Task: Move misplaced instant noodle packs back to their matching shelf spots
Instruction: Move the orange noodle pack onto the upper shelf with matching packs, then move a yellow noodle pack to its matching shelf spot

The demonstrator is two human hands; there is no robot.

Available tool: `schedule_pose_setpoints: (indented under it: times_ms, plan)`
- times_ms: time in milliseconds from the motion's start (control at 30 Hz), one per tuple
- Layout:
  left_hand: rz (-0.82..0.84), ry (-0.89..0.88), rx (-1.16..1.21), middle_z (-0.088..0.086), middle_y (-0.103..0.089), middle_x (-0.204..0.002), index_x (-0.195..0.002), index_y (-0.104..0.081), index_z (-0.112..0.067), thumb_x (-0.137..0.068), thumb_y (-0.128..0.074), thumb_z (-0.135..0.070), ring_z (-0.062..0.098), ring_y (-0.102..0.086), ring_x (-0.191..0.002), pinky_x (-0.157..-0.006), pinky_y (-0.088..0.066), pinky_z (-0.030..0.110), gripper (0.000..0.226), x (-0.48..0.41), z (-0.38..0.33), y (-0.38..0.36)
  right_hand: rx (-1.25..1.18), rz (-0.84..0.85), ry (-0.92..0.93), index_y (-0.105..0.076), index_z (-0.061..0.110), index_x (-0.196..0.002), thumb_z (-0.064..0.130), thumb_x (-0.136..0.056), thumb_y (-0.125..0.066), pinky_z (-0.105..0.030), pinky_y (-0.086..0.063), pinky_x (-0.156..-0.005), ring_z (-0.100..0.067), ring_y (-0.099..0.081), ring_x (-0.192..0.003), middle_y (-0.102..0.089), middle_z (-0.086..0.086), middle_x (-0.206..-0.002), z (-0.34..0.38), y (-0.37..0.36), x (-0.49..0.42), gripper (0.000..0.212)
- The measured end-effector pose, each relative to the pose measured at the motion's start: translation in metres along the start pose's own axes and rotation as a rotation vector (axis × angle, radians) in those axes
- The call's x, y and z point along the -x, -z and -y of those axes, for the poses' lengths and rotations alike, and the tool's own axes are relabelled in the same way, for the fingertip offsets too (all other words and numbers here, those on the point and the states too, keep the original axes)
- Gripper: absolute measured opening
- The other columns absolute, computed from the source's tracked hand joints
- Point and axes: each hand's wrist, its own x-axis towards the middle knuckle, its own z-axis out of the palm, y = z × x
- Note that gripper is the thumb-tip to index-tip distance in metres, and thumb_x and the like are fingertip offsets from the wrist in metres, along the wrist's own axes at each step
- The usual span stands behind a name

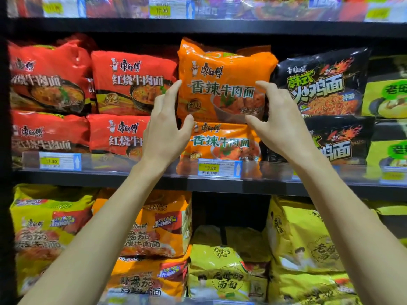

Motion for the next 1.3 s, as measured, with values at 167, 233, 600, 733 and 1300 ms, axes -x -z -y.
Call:
schedule_pose_setpoints:
  times_ms: [167,233,600,733,1300]
  plan:
    - [0.016,0.003,-0.015,0.001,-0.043,-0.149,-0.158,-0.027,-0.030,-0.102,-0.056,-0.029,0.000,-0.042,-0.114,-0.082,-0.040,0.026,0.063,0.002,-0.007,0.007,0.026,0.053,-0.017,-0.027,0.025,-0.155,0.031,-0.094,-0.067,-0.038,-0.040,-0.109,-0.025,-0.045,-0.134,-0.038,-0.011,-0.150,0.005,0.004,0.000,0.074]
    - [0.028,-0.017,-0.022,0.002,-0.043,-0.150,-0.158,-0.028,-0.030,-0.102,-0.056,-0.029,0.008,-0.048,-0.123,-0.085,-0.041,0.028,0.063,0.002,-0.009,0.009,0.033,0.057,-0.026,-0.027,0.024,-0.155,0.032,-0.094,-0.067,-0.040,-0.039,-0.109,-0.026,-0.044,-0.137,-0.036,-0.010,-0.152,0.007,0.006,0.001,0.074]
    - [0.142,-0.054,-0.104,0.000,-0.055,-0.134,-0.153,-0.033,-0.033,-0.101,-0.055,-0.036,0.021,-0.052,-0.121,-0.080,-0.048,0.038,0.057,0.018,-0.011,0.025,0.148,0.100,0.002,-0.047,0.022,-0.142,0.038,-0.094,-0.062,-0.044,-0.050,-0.097,-0.024,-0.057,-0.119,-0.055,-0.007,-0.135,0.007,0.020,0.016,0.053]
    - [0.270,-0.053,-0.170,-0.001,-0.060,-0.127,-0.146,-0.043,-0.032,-0.101,-0.054,-0.040,0.023,-0.050,-0.120,-0.085,-0.049,0.043,0.047,0.040,-0.013,0.039,0.194,0.367,0.033,-0.056,0.025,-0.133,0.044,-0.092,-0.064,-0.045,-0.052,-0.093,-0.023,-0.060,-0.115,-0.063,-0.003,-0.126,0.014,0.023,0.038,0.046]
    - [0.809,0.097,-0.178,-0.003,-0.062,-0.128,-0.136,-0.058,-0.028,-0.090,-0.033,-0.060,0.024,-0.055,-0.119,-0.097,-0.049,0.045,0.061,0.252,0.006,0.067,0.205,1.045,-0.047,-0.031,0.035,-0.151,0.053,-0.094,-0.056,-0.040,-0.038,-0.110,-0.023,-0.035,-0.142,-0.031,0.003,-0.156,0.041,-0.027,0.254,0.064]
